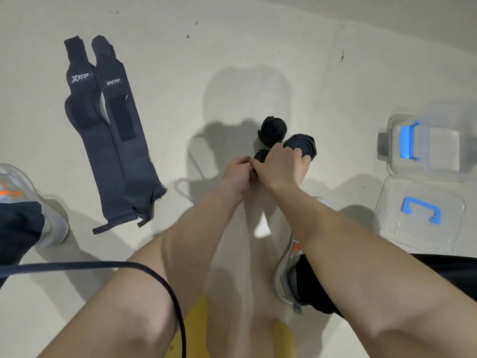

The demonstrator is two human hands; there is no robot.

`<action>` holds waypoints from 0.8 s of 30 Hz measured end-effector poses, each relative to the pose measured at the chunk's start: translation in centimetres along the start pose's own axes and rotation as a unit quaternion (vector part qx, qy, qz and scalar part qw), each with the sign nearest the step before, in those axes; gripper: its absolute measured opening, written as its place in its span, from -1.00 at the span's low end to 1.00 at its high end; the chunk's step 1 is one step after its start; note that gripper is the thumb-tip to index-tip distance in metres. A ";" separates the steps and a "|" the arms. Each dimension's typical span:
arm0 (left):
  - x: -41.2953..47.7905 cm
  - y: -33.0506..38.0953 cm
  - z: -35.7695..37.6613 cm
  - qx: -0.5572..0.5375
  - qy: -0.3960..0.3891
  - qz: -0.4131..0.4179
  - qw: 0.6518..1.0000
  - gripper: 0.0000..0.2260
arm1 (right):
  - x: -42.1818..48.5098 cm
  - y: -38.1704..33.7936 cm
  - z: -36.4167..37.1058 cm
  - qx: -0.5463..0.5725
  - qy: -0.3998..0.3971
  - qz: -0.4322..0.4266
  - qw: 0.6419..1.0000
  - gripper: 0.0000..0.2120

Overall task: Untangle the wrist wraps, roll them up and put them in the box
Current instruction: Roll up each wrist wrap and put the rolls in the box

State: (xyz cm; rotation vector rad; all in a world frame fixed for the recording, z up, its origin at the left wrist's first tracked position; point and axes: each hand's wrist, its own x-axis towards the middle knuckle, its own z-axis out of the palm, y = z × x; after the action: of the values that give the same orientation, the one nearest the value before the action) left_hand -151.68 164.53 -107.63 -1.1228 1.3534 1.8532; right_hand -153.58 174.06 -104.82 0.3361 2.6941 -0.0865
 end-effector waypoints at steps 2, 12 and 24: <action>-0.7 0.4 -0.7 0.022 0.005 -0.006 1.000 -0.64 | -0.6 -0.2 -0.6 0.010 0.015 0.002 1.000 -0.53; -6.0 2.9 -12.6 0.234 0.155 0.072 0.957 -0.78 | -4.4 -8.3 -2.6 0.123 -0.091 -0.127 0.980 -0.71; -3.5 1.4 -25.9 0.207 0.328 0.046 0.920 -0.51 | -6.1 -21.8 5.1 0.267 -0.339 -0.124 0.894 -0.46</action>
State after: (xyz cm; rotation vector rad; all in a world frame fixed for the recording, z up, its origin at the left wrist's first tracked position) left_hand -143.61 139.57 -107.28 -1.5241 2.0775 1.1733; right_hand -151.52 151.05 -106.70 0.0812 1.9548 -0.8631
